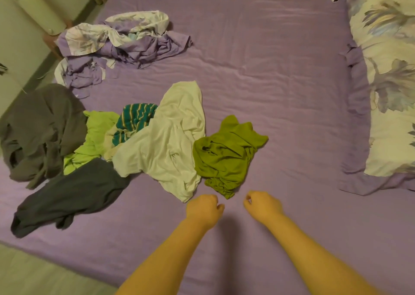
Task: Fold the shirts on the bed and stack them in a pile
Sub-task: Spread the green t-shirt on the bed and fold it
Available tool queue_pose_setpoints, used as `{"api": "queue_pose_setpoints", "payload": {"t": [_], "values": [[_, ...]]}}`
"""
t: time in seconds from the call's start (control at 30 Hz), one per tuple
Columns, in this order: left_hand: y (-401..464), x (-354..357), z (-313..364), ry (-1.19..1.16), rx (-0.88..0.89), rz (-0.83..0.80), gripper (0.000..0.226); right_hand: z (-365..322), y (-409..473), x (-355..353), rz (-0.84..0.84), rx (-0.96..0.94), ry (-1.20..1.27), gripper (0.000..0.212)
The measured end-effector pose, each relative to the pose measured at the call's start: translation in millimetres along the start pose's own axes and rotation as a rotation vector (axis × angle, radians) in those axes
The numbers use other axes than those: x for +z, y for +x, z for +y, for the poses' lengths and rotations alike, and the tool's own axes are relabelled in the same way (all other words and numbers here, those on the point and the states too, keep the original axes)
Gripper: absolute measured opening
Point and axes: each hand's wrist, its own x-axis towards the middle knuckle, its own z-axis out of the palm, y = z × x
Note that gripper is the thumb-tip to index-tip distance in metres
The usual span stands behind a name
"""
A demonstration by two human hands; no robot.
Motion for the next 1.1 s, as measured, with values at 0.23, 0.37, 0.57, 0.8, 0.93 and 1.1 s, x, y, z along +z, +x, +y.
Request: {"api": "queue_pose_setpoints", "payload": {"t": [0.23,0.37,0.57,0.8,0.93,1.1], "values": [[94,-33,-21,-0.101,0.068,0.015,0.036,-15,78,-38,0.120,0.004,0.046,0.033],[143,-45,-29,-0.182,0.131,0.103,0.035,-21,122,-41,0.224,-0.045,0.096,0.042],[194,-28,-33,-0.229,0.208,0.145,0.036,-23,163,-11,0.337,-0.001,0.269,0.062],[210,-16,-27,-0.147,0.244,0.264,0.023,-15,173,3,0.348,0.001,0.321,0.070],[195,-36,-24,-0.352,0.176,0.237,0.021,-20,157,-6,0.419,0.001,0.380,0.067],[151,-82,-5,-0.802,0.199,0.179,0.018,-43,120,-15,0.328,-0.042,0.573,0.057]]}}
